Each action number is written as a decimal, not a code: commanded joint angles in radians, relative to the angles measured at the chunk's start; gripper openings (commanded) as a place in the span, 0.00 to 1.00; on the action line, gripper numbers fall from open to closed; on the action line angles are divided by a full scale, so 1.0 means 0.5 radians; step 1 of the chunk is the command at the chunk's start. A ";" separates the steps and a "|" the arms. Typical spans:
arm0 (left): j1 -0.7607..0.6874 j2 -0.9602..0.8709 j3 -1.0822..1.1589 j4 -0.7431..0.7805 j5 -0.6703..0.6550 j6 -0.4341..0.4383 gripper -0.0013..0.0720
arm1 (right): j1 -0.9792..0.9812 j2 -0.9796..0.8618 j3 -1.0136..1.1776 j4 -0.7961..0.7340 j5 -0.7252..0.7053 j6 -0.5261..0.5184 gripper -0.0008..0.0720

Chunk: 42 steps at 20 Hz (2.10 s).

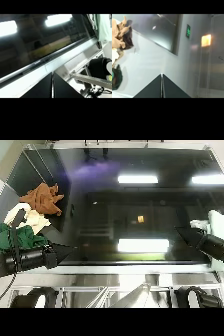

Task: Fold the shirts.

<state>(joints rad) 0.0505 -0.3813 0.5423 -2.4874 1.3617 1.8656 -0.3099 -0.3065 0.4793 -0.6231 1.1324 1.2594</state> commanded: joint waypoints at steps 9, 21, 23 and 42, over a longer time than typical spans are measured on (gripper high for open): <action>0.189 -0.848 0.899 0.823 -0.087 -0.084 0.60 | 0.002 0.002 -0.001 0.000 0.002 0.001 0.04; 0.638 -3.439 3.068 1.500 -0.014 -0.204 0.99 | 0.002 0.002 -0.001 0.000 -0.020 0.000 0.04; 0.612 -3.556 3.067 1.532 -0.091 -0.202 0.99 | 0.002 0.002 -0.001 -0.001 -0.021 0.000 0.03; -0.468 -2.408 2.563 -0.085 0.391 0.166 0.06 | 0.002 0.002 -0.001 0.093 0.002 0.002 0.04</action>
<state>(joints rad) -0.0315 -1.6806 1.9308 -2.4607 1.5311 1.9289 -0.3099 -0.3065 0.4793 -0.6060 1.1236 1.2594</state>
